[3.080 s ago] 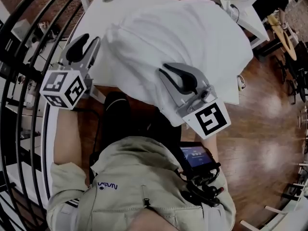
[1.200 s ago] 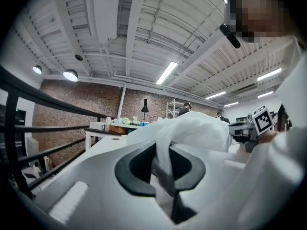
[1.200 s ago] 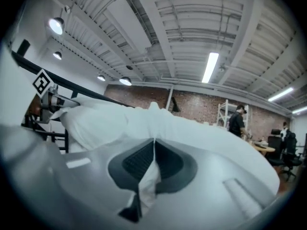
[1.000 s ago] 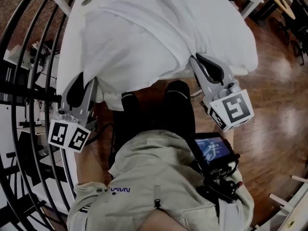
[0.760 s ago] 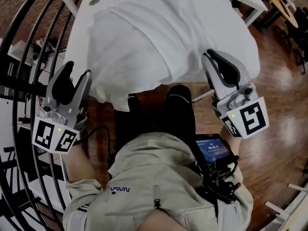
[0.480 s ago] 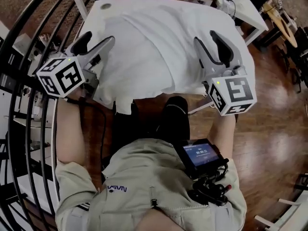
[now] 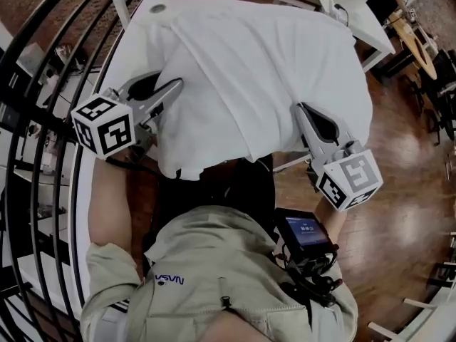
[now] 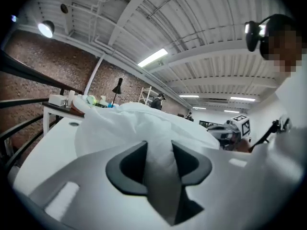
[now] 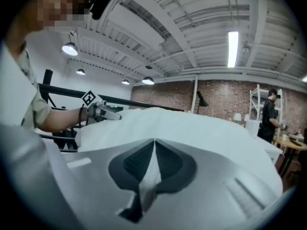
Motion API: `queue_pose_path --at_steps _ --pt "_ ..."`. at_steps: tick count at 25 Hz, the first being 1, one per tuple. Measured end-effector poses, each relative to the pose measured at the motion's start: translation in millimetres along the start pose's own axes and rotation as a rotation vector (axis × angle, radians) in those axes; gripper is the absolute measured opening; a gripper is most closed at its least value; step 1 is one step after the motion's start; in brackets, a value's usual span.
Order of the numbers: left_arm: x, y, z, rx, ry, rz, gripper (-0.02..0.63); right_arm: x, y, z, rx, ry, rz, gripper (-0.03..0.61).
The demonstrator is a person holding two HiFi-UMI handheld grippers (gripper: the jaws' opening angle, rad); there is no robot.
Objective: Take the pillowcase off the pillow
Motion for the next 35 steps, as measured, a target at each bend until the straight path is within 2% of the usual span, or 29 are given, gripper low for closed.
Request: queue_pose_path --at_steps 2,4,6,8,13,15,18,19,21,22,25,30,35 --pt "7.5 20.2 -23.0 -0.001 -0.075 -0.016 0.107 1.3 12.8 7.8 -0.059 0.029 0.023 0.005" --pt "17.3 33.0 -42.8 -0.020 -0.152 -0.022 0.077 -3.2 21.6 11.8 -0.075 0.091 0.030 0.006" --pt "28.2 39.4 -55.4 -0.050 -0.207 -0.037 0.063 -17.0 27.1 13.0 -0.031 0.148 -0.012 0.032" --pt "40.4 40.1 -63.4 -0.089 -0.256 -0.064 0.055 -35.1 26.7 12.1 0.018 0.197 -0.079 0.161" --pt "57.1 31.2 -80.2 -0.083 -0.335 -0.150 0.043 -82.1 -3.8 5.5 0.074 0.201 -0.221 0.187" --pt "56.5 29.4 -92.3 -0.069 -0.364 -0.182 0.040 -90.3 -27.9 2.6 0.088 0.229 -0.207 0.199" --pt "62.8 36.7 -113.0 -0.019 -0.390 -0.227 0.038 -80.3 -65.0 14.7 0.125 0.308 -0.061 0.210" --pt "67.8 40.2 -117.0 -0.008 -0.404 -0.222 0.038 -74.7 -73.8 19.6 0.140 0.323 -0.008 0.201" --pt "77.2 45.4 -121.7 -0.011 -0.430 -0.190 0.037 -68.9 -79.5 21.8 0.182 0.334 0.045 0.029" --pt "80.2 47.7 -122.7 -0.020 -0.436 -0.176 0.035 -69.0 -77.4 18.2 0.209 0.328 0.044 0.005" --pt "90.3 64.7 -120.7 -0.040 -0.436 -0.164 0.032 -67.2 -67.1 1.5 0.313 0.280 0.021 0.003" --pt "100.4 91.0 -110.0 -0.026 -0.409 -0.163 0.029 -52.2 -33.5 -43.5 0.514 0.181 0.014 0.003" --pt "91.9 82.6 -103.9 -0.021 -0.405 -0.175 0.031 -42.6 -5.7 -72.9 0.602 0.136 0.008 0.003"
Point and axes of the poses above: the fingertips, and each gripper's own axes: y backward along the fingers, z to its left, x out of its underside, the point moved 10 cm from there along y, backward along the fingers, and after that the axes turned 7 degrees about z, right-handed, at the moved point
